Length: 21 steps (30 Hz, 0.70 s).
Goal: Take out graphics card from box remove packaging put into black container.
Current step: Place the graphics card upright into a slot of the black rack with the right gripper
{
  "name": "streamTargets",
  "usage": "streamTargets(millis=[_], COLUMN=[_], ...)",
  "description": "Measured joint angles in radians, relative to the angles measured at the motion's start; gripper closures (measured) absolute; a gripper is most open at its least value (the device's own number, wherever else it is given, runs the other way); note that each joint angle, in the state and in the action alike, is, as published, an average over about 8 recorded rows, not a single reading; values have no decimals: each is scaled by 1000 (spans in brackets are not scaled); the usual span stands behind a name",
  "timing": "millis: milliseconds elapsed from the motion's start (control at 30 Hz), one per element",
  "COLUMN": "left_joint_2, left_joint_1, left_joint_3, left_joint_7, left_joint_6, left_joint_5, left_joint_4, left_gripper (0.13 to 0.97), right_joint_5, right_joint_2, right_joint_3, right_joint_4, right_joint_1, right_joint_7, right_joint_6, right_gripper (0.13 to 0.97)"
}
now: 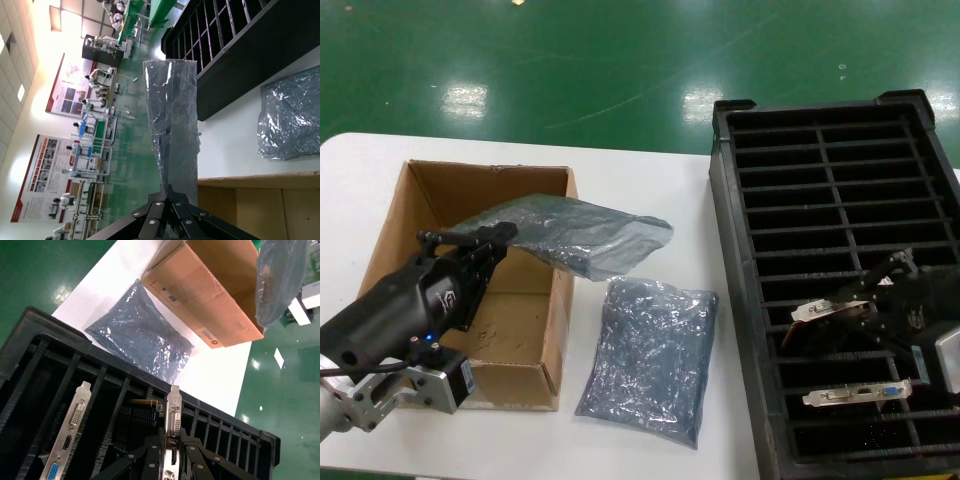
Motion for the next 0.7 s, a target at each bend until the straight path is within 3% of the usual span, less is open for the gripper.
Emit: streamTargets(millis=[700], left_joint_2=[0], left_joint_1=[0], left_joint_3=[0], left_joint_7=[0], left_joint_6=[0], left_joint_5=[0], left_joint_4=[0], left_gripper=[958], right_joint_5=[-33], right_joint_2=[-30], right_joint_3=[-8], right_joint_4=[-27], right_joint_1=[-24], right_joint_7=[7], right_joint_6=[-1], right_gripper=[915])
